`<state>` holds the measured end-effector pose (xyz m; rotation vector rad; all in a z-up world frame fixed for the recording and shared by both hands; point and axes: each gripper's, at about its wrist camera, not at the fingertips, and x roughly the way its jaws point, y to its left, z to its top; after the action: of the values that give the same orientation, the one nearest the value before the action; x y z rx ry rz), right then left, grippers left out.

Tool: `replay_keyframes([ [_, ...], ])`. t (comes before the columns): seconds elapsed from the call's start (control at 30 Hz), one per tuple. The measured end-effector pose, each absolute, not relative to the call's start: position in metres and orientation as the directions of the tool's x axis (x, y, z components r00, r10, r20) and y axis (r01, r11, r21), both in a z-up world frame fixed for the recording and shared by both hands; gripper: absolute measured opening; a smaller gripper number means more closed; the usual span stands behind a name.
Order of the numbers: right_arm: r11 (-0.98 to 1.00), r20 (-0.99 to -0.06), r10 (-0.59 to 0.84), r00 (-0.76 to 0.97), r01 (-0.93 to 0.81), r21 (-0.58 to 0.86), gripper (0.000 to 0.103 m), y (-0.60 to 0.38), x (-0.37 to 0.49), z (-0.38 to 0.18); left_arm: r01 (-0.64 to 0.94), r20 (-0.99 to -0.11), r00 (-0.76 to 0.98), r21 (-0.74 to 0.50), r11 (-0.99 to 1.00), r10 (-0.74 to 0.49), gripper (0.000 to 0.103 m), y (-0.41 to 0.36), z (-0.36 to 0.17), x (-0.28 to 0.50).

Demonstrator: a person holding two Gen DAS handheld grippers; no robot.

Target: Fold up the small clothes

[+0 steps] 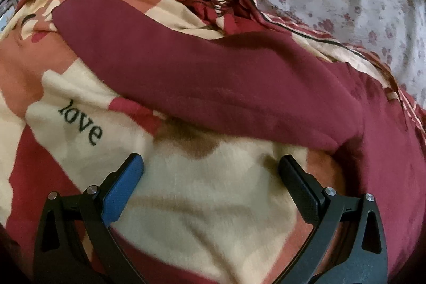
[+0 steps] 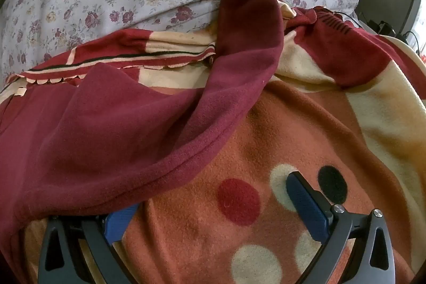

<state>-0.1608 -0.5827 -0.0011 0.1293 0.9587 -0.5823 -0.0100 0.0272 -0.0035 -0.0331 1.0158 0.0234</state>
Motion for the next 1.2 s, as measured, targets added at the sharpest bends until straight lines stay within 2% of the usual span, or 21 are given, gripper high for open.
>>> replay_keyframes([
  [0.13, 0.842, -0.804, -0.412, 0.429, 0.516, -0.156, 0.103, -0.582, -0.160, 0.001, 0.027, -0.823, 0.568, 0.015, 1.000, -0.003, 0.102, 0.017, 0.011, -0.035],
  [0.33, 0.868, -0.826, -0.292, 0.481, 0.496, -0.018, 0.103, -0.565, -0.198, 0.033, 0.152, -0.767, 0.641, 0.137, 0.979, 0.008, 0.102, -0.007, 0.040, -0.071],
  [0.43, 0.878, -0.834, -0.237, 0.498, 0.477, 0.036, 0.103, -0.547, -0.226, 0.059, 0.216, -0.767, 0.639, 0.106, 0.971, -0.058, 0.102, -0.016, 0.056, -0.084],
  [0.53, 0.916, -0.845, -0.123, 0.521, 0.387, 0.105, 0.103, -0.521, -0.250, 0.089, 0.253, -0.755, 0.643, 0.055, 0.966, -0.125, 0.102, -0.021, 0.071, -0.094],
  [0.67, 0.958, -0.851, -0.008, 0.525, 0.247, 0.144, 0.103, -0.479, -0.272, 0.129, 0.289, -0.729, 0.664, 0.047, 0.956, -0.165, 0.102, -0.032, 0.092, -0.106],
  [0.93, 0.942, -0.764, 0.264, 0.588, 0.012, 0.334, 0.103, -0.398, -0.275, 0.201, 0.339, -0.690, 0.687, 0.025, 0.940, -0.229, 0.102, -0.045, 0.117, -0.123],
  [1.03, 0.948, -0.739, 0.249, 0.626, -0.002, 0.319, 0.103, -0.373, -0.259, 0.207, 0.335, -0.689, 0.686, 0.015, 0.942, -0.233, 0.102, -0.047, 0.118, -0.125],
  [1.2, 0.968, -0.755, 0.148, 0.639, 0.065, 0.244, 0.103, -0.345, -0.219, 0.180, 0.324, -0.697, 0.681, 0.009, 0.946, -0.227, 0.102, -0.044, 0.111, -0.126],
])
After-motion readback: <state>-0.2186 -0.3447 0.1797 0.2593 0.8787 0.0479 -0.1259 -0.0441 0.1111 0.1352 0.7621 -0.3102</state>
